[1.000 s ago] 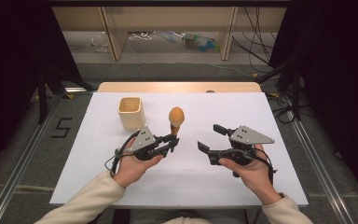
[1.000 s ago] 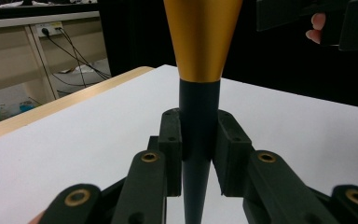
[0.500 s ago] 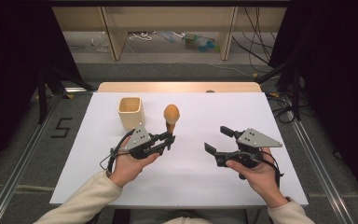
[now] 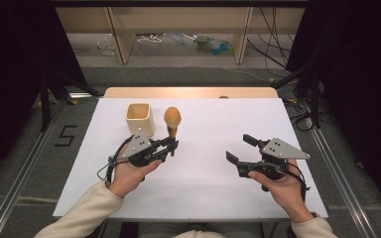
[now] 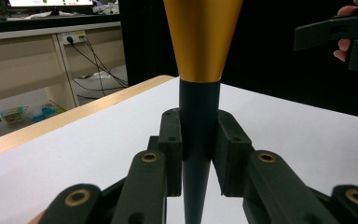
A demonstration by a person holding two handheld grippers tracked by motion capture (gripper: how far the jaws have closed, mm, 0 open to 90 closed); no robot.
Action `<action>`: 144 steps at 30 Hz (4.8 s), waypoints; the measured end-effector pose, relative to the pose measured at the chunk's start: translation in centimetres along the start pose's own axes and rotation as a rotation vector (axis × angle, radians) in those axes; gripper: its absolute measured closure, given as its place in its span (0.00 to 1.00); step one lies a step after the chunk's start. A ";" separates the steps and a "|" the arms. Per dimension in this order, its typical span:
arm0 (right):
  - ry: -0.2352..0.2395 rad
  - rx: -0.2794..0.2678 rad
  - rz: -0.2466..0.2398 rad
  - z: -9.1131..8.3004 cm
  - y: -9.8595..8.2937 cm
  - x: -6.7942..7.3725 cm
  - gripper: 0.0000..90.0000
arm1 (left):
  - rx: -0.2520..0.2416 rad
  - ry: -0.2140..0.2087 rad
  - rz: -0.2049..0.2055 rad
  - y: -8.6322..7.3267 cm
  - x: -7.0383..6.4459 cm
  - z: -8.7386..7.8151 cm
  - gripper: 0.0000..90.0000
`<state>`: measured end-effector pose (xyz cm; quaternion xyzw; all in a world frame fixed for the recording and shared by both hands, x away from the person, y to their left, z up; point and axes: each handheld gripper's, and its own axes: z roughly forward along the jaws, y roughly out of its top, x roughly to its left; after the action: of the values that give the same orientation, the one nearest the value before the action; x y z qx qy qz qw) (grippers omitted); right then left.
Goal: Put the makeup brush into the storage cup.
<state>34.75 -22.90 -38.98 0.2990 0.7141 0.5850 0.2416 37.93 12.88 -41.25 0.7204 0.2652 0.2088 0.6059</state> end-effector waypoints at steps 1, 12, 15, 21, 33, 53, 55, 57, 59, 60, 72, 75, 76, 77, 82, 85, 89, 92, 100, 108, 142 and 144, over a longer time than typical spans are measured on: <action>0.002 0.010 0.011 -0.1 0.0 0.0 0.22 | 0.001 0.001 -0.003 0.0 0.0 -0.1 0.83; 0.001 -0.004 -0.009 -0.8 -0.7 -0.3 0.22 | -0.007 0.019 -0.006 0.1 0.6 -0.7 0.83; 0.011 -0.004 -0.022 -0.9 -0.8 -0.2 0.21 | -0.013 0.028 -0.011 0.3 1.0 -1.0 0.83; 0.022 -0.017 -0.040 -0.9 -1.1 0.1 0.19 | -0.018 0.045 -0.022 0.3 1.5 -1.4 0.83; 0.033 -0.012 -0.057 -1.5 -1.7 0.0 0.19 | -0.030 0.071 -0.034 0.4 2.4 -2.0 0.83; 0.016 -0.003 -0.056 -2.1 -2.0 -0.5 0.19 | -0.049 0.134 -0.045 0.4 4.0 -3.6 0.83; 0.010 0.005 -0.051 -2.2 -2.0 -0.5 0.19 | -0.051 0.139 -0.040 0.4 4.1 -3.8 0.83; 0.011 -0.013 -0.054 -2.2 -2.1 -0.6 0.19 | -0.049 0.142 -0.049 0.4 4.1 -3.9 0.83; 0.008 -0.008 -0.053 -2.3 -2.1 -0.7 0.19 | -0.047 0.145 -0.040 0.4 4.2 -4.0 0.83; 0.010 -0.010 -0.045 -2.4 -2.2 -0.7 0.18 | -0.048 0.148 -0.048 0.3 4.2 -4.0 0.83; -0.007 0.005 -0.053 -2.7 -2.3 -0.8 0.18 | -0.046 0.178 -0.050 0.2 4.8 -4.5 0.83; -0.007 -0.012 -0.051 -2.6 -2.3 -0.8 0.18 | -0.046 0.183 -0.049 0.2 5.0 -4.6 0.83; -0.010 -0.010 -0.052 -2.6 -2.3 -0.8 0.18 | -0.045 0.186 -0.051 0.2 5.0 -4.7 0.83; -0.010 -0.010 -0.052 -2.6 -2.3 -0.8 0.18 | -0.045 0.186 -0.051 0.2 5.0 -4.7 0.83; -0.019 -0.005 -0.049 -2.6 -2.4 -0.8 0.19 | -0.042 0.203 -0.044 0.2 5.3 -4.9 0.83; -0.016 -0.003 -0.050 -2.6 -2.4 -0.8 0.18 | -0.045 0.208 -0.050 0.2 5.4 -4.9 0.83; -0.023 0.000 -0.045 -2.7 -2.4 -0.8 0.18 | -0.044 0.216 -0.042 0.2 5.6 -5.1 0.83; -0.019 0.005 -0.046 -2.7 -2.4 -0.9 0.18 | -0.047 0.223 -0.051 0.2 5.7 -5.1 0.83; -0.012 0.025 -0.023 -2.8 -2.5 -0.8 0.18 | -0.051 0.242 -0.050 0.4 6.0 -5.3 0.83; -0.013 -0.002 -0.041 -2.6 -2.5 -0.9 0.18 | -0.053 0.255 -0.054 0.6 6.3 -5.3 0.83; -0.023 0.025 -0.019 -2.6 -2.6 -0.7 0.19 | -0.050 0.295 -0.037 1.3 7.6 -4.8 0.83; -0.027 0.015 -0.041 -2.6 -2.6 -0.8 0.19 | -0.052 0.299 -0.035 1.4 7.8 -4.7 0.83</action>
<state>33.19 -25.60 -40.99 0.2941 0.7211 0.5705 0.2608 41.16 21.23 -39.14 0.6604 0.3595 0.3100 0.5817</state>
